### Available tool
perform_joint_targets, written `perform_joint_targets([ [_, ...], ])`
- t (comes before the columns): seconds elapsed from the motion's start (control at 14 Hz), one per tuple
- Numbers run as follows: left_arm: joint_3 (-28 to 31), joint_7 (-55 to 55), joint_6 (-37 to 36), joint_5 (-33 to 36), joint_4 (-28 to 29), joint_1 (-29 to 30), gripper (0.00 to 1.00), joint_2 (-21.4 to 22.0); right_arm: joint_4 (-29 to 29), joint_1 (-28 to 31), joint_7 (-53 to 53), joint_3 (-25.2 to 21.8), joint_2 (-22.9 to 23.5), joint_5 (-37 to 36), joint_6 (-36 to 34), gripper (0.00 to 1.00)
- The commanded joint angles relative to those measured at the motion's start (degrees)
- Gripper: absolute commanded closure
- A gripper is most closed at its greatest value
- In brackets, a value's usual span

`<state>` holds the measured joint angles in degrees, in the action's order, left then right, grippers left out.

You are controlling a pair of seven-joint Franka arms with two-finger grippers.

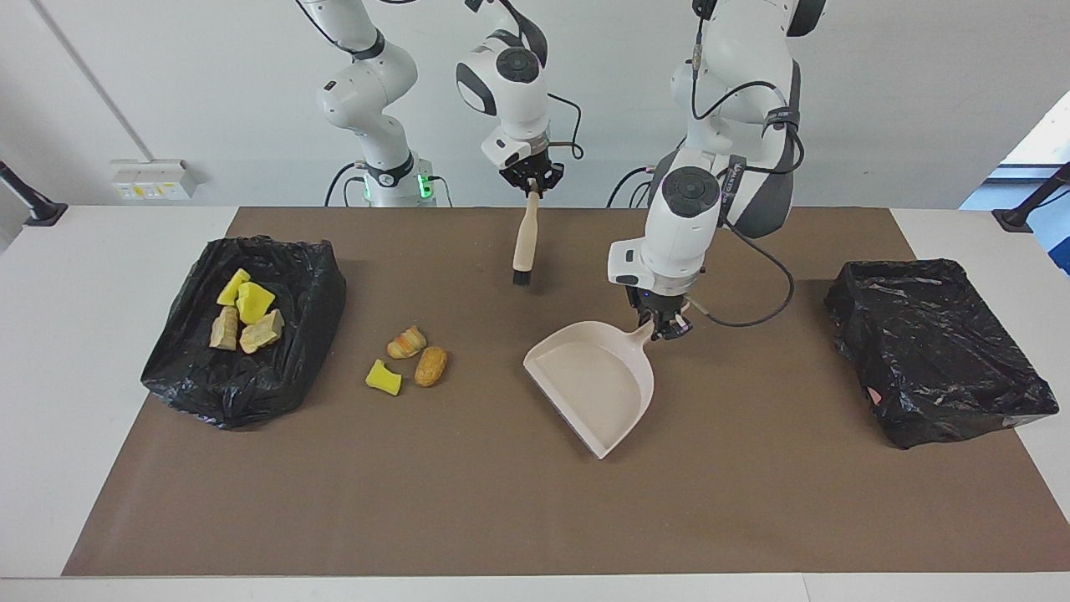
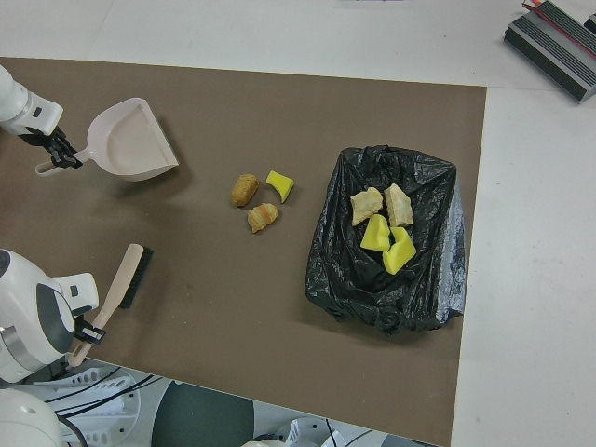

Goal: Sweep and dump trash in bin
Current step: 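Place the dustpan near the pieces while the right gripper lifts the brush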

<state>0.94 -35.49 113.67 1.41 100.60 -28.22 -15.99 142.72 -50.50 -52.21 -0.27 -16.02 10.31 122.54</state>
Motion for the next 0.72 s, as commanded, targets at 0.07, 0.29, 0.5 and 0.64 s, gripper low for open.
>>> perform_joint_targets([
  [0.07,-0.3,-4.2,-1.3,1.7,0.5,-0.3,1.0,1.2,-4.5,8.6,7.1,0.4,0.8,-11.1,-10.1,1.0],
  [0.29,-0.6,-6.4,-0.9,4.8,0.6,-1.1,1.0,1.2,-10.2,15.7,14.1,0.4,5.3,-16.4,-15.0,1.0],
  [0.5,-0.6,-8.3,-1.3,5.9,0.7,-2.5,1.0,1.0,-11.1,23.3,24.5,0.4,7.9,-19.2,-14.2,1.0],
  [0.64,-0.8,-8.6,-1.7,6.3,0.7,-3.4,1.0,1.0,-13.0,27.1,29.9,0.4,9.7,-23.7,-14.4,1.0],
])
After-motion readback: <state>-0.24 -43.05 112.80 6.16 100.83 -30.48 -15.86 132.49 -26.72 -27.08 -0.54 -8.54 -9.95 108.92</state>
